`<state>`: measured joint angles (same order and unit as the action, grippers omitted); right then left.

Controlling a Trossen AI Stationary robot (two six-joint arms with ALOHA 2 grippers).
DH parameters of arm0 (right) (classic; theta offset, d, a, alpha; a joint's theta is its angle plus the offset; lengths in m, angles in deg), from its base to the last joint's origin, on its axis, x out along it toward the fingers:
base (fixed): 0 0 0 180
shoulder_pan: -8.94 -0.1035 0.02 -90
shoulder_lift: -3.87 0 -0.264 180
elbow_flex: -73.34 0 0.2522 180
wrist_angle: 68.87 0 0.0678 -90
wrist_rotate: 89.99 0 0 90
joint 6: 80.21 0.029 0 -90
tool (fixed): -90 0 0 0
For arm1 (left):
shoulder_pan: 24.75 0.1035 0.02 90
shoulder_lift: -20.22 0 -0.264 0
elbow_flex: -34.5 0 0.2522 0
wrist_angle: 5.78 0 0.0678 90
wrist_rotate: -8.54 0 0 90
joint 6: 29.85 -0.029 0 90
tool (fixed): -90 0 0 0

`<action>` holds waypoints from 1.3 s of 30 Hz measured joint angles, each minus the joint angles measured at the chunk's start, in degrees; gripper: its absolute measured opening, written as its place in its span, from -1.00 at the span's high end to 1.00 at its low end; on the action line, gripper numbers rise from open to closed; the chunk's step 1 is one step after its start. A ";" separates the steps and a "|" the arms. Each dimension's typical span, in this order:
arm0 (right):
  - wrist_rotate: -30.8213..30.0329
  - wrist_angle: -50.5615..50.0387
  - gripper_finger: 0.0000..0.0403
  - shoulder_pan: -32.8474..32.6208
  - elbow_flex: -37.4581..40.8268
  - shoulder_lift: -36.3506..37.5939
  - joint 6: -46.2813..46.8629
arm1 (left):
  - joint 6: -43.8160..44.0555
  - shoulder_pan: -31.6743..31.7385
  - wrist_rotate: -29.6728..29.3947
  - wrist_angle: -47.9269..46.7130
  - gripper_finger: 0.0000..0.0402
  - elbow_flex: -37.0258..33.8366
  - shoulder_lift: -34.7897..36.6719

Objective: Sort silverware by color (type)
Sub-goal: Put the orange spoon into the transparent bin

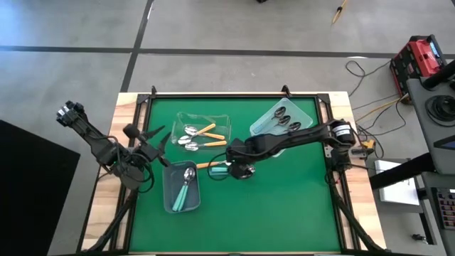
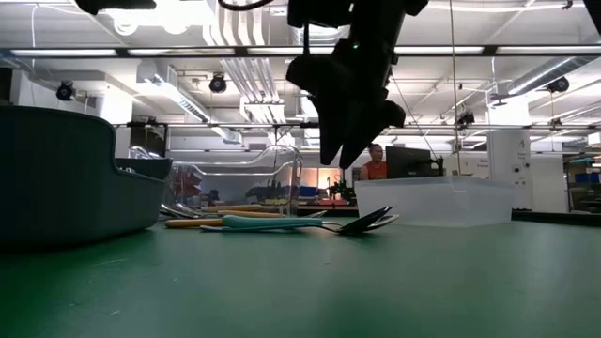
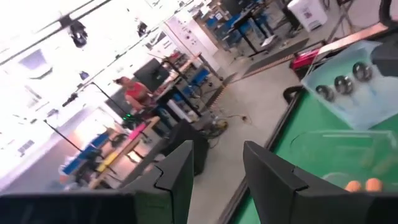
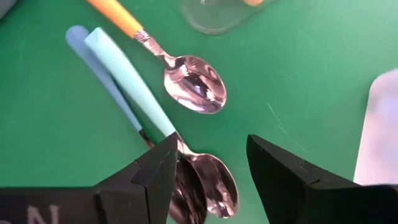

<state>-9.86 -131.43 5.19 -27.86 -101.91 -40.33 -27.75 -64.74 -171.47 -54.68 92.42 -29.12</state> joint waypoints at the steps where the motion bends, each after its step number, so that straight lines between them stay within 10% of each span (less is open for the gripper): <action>1: -0.05 0.00 0.08 0.00 0.00 -0.20 1.38 | -0.85 0.00 -0.04 -0.02 0.39 0.00 0.12; 39: -7.23 7.69 0.21 0.13 0.24 -9.44 11.60 | -1.41 0.00 -0.04 -0.70 0.39 -0.04 0.05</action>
<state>-17.09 -123.74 5.32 -27.62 -111.35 -28.73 -29.16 -64.75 -171.50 -55.38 92.38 -29.08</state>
